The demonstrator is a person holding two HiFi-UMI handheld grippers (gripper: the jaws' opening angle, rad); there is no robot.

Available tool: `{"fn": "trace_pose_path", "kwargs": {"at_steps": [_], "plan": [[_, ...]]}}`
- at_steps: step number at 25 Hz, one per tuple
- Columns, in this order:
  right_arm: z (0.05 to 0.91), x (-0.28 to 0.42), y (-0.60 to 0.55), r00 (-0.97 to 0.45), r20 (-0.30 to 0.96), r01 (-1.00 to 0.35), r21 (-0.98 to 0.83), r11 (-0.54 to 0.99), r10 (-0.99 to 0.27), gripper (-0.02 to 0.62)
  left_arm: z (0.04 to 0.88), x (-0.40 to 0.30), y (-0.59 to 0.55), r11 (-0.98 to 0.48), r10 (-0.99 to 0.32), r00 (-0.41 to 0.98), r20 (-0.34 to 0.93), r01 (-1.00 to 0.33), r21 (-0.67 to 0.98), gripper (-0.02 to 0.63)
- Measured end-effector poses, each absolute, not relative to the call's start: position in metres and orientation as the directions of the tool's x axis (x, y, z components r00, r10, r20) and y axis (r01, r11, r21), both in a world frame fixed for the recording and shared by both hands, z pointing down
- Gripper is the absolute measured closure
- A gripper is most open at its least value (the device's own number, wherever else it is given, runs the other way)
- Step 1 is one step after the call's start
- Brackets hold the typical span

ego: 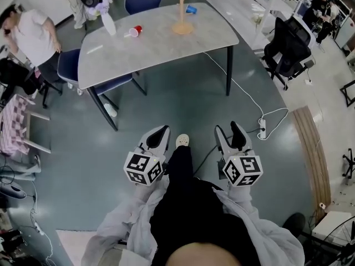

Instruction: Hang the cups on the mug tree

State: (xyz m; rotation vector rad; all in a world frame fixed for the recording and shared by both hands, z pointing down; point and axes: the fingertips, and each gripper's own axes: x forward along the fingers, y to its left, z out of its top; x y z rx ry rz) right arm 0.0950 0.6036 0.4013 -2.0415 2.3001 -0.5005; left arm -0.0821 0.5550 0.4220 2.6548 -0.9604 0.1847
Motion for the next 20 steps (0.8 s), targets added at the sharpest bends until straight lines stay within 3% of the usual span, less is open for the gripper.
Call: {"fn": "trace_pose_path", "kwargs": {"at_steps": [20], "plan": [[0.389, 0.151, 0.344, -0.149, 0.203, -0.960, -0.264, 0.092, -0.968, 0.360, 0.409, -0.031, 0.290, -0.724, -0.605, 0.762, 0.231, -0.647, 0.239, 0.606]]}}
